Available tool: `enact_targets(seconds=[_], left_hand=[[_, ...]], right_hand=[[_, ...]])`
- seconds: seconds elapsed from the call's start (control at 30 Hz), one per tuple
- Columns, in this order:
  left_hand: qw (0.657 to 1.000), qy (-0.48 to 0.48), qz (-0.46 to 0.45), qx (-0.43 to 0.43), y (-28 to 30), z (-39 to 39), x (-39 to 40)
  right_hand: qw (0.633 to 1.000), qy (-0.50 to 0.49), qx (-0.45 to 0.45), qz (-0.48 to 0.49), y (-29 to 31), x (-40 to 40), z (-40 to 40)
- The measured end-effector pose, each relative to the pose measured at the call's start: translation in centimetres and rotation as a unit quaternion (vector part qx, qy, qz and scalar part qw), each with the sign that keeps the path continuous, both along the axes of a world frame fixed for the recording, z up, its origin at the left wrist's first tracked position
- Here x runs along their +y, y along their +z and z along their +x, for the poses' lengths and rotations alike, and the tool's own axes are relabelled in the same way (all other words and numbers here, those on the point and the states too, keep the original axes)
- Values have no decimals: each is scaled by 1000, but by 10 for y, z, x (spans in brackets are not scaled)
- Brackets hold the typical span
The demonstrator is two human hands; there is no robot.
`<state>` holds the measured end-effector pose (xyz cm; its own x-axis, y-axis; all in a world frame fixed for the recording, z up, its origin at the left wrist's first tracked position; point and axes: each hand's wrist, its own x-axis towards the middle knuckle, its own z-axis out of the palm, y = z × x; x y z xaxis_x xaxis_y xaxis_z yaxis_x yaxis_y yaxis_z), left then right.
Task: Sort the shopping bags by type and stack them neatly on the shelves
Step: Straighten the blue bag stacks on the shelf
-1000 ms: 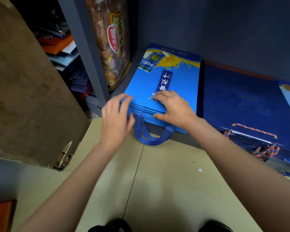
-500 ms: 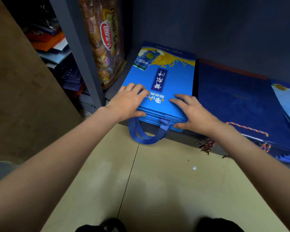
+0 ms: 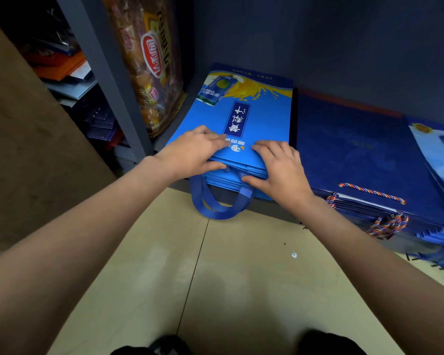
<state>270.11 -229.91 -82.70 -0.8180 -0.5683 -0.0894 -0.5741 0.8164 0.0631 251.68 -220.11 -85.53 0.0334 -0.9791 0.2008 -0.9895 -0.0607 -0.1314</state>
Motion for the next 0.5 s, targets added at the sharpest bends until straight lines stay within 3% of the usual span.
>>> enact_targets(seconds=[0.13,0.33,0.5], left_hand=[[999,-17,-28,6,4,1,-3],[999,-20,-44,-9,-1,1,-1],[999,-13,-44,6,-11,2,2]], right_hand=[[999,-11,-38,2,10,-4,1],[988,-81,128,-41,1,-3,27],[981,-152,118,-15,-5,-8,41]])
